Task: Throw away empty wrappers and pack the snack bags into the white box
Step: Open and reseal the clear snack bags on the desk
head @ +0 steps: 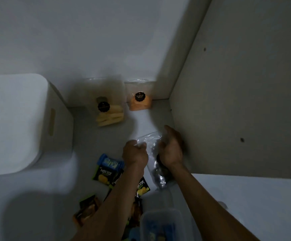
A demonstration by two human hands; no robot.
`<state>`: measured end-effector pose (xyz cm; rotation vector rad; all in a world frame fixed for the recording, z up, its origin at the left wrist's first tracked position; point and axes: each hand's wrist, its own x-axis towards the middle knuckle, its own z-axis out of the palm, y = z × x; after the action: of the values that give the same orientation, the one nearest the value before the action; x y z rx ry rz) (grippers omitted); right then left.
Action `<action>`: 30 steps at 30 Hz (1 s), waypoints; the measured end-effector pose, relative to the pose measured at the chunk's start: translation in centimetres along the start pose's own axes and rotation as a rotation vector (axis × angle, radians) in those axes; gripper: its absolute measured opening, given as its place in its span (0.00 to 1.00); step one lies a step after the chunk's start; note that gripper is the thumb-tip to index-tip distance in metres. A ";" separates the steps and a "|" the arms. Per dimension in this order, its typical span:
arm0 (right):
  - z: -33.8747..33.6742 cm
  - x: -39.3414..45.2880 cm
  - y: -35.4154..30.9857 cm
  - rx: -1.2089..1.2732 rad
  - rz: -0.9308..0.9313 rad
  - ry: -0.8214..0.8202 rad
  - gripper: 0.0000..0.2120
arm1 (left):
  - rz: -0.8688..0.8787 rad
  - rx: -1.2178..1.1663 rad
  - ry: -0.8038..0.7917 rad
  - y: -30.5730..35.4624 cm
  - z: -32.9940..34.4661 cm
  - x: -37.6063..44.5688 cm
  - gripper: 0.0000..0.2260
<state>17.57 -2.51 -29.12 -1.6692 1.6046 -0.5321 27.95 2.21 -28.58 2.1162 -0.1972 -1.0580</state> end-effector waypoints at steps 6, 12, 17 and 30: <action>-1.1 -1.5 -1.9 0.332 0.056 -0.027 0.25 | 0.096 -0.260 -0.003 0.0 -4.0 -1.8 0.05; -3.4 -5.6 -7.3 0.558 -0.021 -0.088 0.12 | 0.232 -0.400 -0.017 0.9 -11.1 -6.0 0.05; -6.1 -10.3 -13.3 0.619 -0.153 -0.141 0.08 | 0.437 -0.414 -0.032 2.5 -18.1 -10.4 0.05; -13.1 -22.3 -25.4 0.290 -0.542 -0.177 0.17 | 0.819 -0.382 -0.059 4.9 -30.8 -21.3 0.04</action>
<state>21.81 14.55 2.54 -1.8580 0.8891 -0.8149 37.95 25.12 -0.23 1.4358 -0.7510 -0.5932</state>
